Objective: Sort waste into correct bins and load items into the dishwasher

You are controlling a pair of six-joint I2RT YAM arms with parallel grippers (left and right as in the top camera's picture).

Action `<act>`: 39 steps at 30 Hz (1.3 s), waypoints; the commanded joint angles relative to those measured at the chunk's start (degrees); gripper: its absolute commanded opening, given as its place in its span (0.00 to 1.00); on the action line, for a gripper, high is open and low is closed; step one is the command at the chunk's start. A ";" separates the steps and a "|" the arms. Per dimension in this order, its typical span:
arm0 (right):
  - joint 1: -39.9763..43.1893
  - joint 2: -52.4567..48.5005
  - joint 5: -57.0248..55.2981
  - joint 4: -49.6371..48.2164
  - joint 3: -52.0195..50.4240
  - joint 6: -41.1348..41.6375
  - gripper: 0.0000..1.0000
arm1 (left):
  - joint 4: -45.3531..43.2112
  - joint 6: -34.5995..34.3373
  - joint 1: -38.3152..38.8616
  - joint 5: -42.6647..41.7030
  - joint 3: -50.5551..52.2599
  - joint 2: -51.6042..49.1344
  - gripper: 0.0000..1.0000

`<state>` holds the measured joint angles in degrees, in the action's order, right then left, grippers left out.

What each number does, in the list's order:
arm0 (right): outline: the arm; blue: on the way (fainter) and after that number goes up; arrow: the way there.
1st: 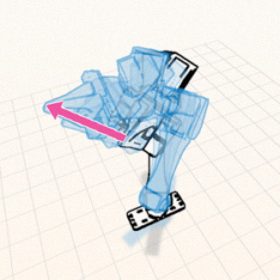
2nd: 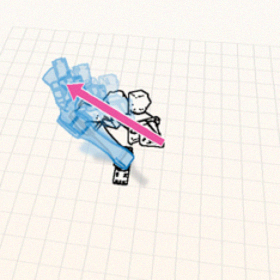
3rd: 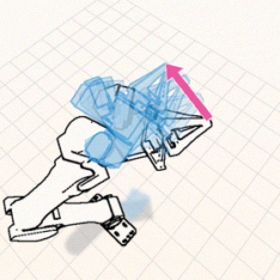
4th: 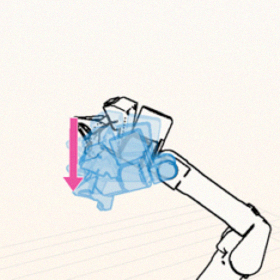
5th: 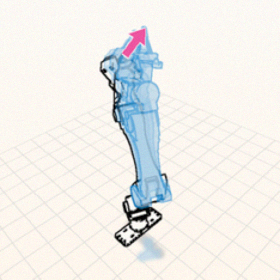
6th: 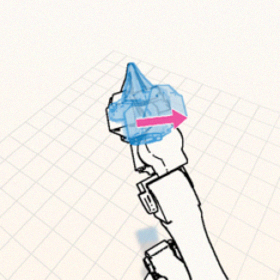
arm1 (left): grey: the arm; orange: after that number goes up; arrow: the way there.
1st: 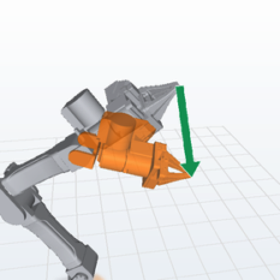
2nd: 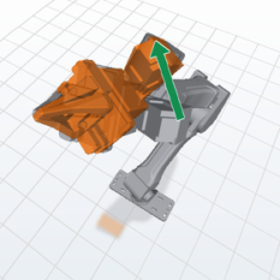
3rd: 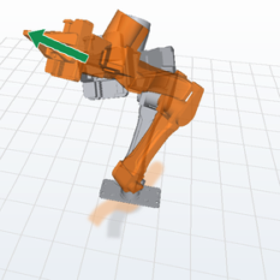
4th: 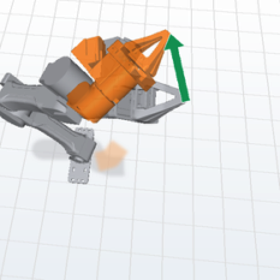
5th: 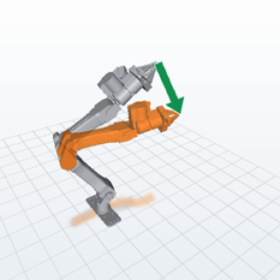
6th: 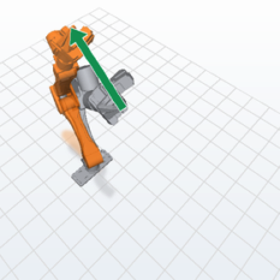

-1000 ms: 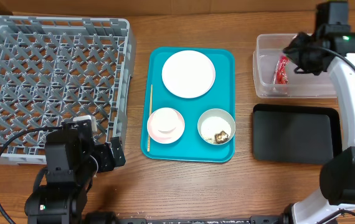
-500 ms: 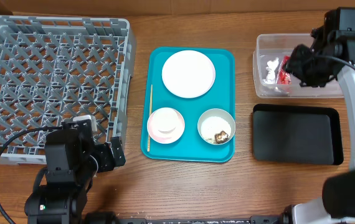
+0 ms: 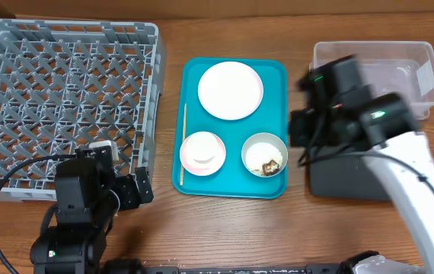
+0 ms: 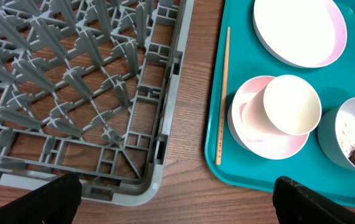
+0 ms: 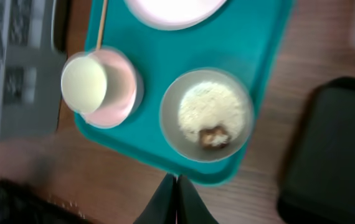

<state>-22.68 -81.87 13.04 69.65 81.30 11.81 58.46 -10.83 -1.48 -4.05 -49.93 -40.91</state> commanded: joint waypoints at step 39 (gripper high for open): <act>-25.73 -13.64 -2.32 -44.02 -28.11 28.65 0.04 | 1.07 -0.98 0.04 -0.42 -1.33 0.13 1.00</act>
<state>-48.14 -95.07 12.34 26.06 53.87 33.10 59.24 -10.83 -1.48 -4.08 -49.95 -40.91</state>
